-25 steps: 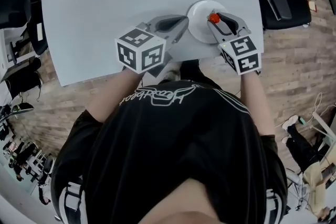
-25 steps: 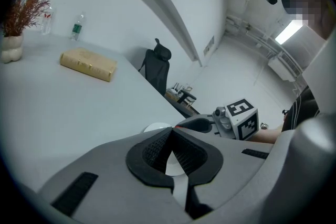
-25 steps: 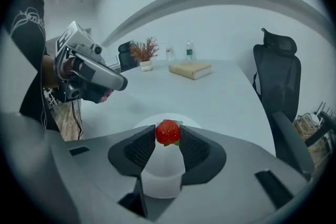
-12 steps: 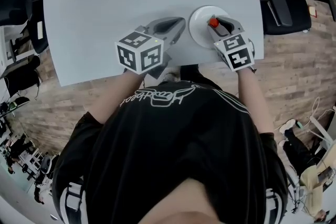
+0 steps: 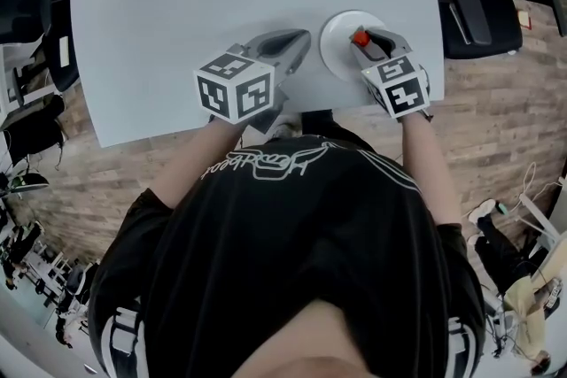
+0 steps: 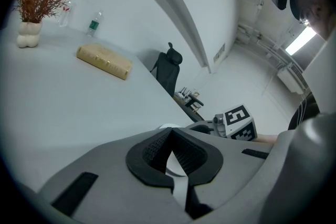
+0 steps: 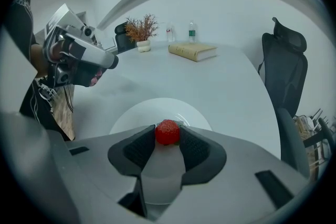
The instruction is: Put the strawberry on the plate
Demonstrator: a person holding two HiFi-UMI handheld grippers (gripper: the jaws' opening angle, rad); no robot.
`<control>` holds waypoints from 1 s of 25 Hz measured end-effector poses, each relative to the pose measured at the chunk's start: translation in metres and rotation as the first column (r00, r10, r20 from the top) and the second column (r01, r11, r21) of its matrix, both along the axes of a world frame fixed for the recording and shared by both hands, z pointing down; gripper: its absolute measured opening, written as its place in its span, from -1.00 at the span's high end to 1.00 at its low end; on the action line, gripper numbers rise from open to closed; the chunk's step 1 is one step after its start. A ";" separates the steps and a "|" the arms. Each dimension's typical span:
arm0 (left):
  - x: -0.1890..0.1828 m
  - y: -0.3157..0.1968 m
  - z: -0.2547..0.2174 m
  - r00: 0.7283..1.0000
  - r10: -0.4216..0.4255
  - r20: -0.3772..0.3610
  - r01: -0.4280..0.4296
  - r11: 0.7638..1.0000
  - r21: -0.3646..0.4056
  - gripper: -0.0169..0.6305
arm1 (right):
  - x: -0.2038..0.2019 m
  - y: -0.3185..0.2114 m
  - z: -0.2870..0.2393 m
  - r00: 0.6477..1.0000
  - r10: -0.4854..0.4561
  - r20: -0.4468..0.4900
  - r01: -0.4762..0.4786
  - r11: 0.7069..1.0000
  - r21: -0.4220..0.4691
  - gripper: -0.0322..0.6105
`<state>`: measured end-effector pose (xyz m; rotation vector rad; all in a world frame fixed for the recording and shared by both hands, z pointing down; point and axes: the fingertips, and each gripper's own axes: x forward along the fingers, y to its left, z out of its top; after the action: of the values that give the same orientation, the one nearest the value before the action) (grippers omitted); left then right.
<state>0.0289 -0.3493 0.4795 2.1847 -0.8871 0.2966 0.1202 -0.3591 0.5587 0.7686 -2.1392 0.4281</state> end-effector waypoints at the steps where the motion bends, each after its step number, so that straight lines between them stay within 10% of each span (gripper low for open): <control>1: 0.000 0.000 -0.001 1.000 0.000 0.003 0.000 1.000 0.004 0.93 | 0.000 0.000 0.000 1.000 0.002 -0.002 -0.002 1.000 0.000 0.47; 25: 0.002 0.014 -0.019 0.995 0.095 0.031 -0.097 0.994 0.044 0.93 | 0.013 0.008 -0.037 0.994 0.109 -0.018 -0.106 0.987 0.117 0.35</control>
<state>0.0308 -0.3356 0.4609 2.2746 -0.8131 0.3588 0.1334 -0.3513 0.5216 0.9537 -2.1215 0.3505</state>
